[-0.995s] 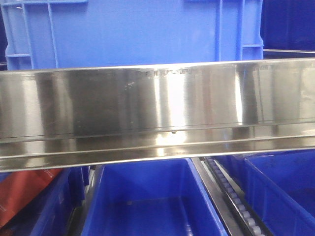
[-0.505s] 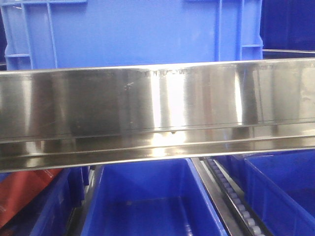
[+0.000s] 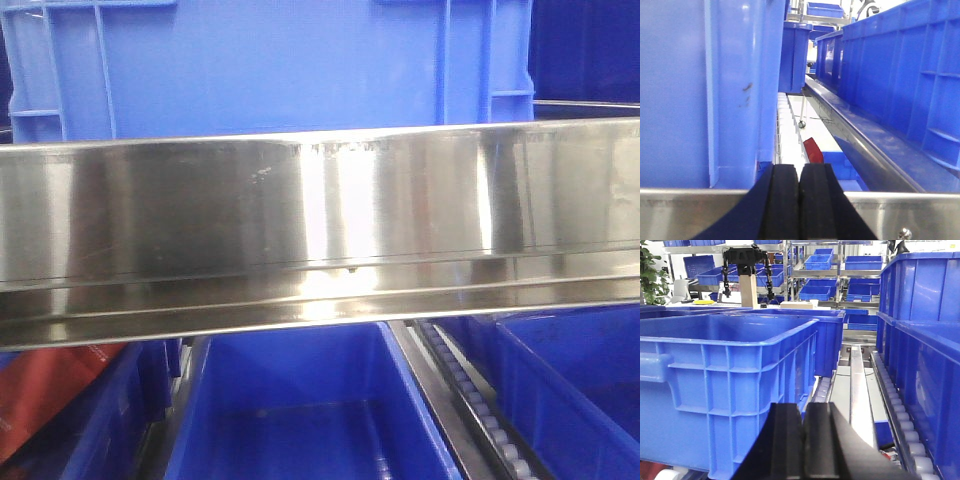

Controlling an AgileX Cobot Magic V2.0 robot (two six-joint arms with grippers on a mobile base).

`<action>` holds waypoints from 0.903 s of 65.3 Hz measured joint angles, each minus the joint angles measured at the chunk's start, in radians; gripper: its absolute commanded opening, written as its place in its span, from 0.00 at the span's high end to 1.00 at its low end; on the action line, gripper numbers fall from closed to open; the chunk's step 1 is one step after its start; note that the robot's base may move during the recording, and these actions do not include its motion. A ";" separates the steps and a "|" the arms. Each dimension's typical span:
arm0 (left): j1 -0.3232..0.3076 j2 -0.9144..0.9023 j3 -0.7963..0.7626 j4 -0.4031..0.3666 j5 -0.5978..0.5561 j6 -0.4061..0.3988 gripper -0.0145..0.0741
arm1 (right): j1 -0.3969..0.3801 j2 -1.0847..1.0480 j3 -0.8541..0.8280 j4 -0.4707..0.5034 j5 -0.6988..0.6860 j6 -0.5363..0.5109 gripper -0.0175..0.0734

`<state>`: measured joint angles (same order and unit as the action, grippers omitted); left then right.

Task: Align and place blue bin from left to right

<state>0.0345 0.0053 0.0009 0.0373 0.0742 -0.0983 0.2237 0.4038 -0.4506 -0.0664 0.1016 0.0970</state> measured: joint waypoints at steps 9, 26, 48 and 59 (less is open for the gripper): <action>0.005 0.000 0.000 0.000 -0.002 0.000 0.96 | 0.000 0.000 0.000 0.000 -0.002 0.000 0.99; 0.040 0.000 0.000 0.000 -0.002 0.000 0.96 | 0.000 0.000 0.000 0.000 -0.002 0.000 0.99; 0.040 0.000 0.000 0.000 -0.002 0.000 0.96 | 0.000 0.000 0.000 0.000 -0.002 -0.002 0.99; 0.040 0.000 0.000 0.000 -0.002 0.000 0.96 | 0.000 0.000 0.000 0.000 -0.002 -0.002 0.99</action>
<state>0.0748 0.0053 0.0009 0.0373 0.0721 -0.0983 0.2237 0.4038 -0.4506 -0.0664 0.0992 0.0952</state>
